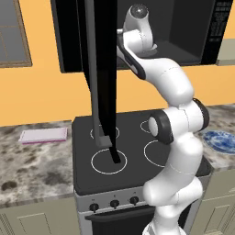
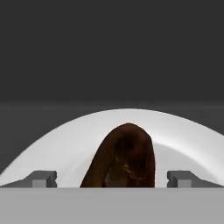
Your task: Pick the sweet potato from the microwave and place it on plate located on the counter.
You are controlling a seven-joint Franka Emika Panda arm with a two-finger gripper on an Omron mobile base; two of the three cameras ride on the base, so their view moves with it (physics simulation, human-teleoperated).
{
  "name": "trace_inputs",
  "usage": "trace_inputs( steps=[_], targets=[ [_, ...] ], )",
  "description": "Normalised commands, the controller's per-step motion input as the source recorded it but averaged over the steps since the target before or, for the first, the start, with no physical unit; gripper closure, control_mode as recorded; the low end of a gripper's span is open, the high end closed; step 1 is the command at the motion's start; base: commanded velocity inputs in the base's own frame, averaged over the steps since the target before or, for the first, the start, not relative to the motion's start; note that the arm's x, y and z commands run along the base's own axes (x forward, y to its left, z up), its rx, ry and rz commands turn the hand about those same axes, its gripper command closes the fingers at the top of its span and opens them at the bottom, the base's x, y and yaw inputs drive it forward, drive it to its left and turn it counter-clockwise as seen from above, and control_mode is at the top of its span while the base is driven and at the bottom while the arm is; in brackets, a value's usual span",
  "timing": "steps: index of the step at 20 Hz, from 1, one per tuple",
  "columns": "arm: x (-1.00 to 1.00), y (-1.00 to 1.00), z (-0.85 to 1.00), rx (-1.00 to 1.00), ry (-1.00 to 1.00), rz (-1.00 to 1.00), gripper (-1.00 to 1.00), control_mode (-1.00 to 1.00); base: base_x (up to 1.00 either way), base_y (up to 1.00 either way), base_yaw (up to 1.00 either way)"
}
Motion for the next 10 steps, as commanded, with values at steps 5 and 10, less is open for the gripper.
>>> trace_inputs(
  steps=[5, 10],
  targets=[
    [0.06, 0.00, -0.14, 0.00, 0.01, 0.00, 1.00, -1.00, 0.00, 0.00, 0.00],
    [0.03, 0.00, -0.01, 0.00, 0.00, 0.00, 1.00, -1.00, 0.00, 0.00, 0.00]
  ],
)
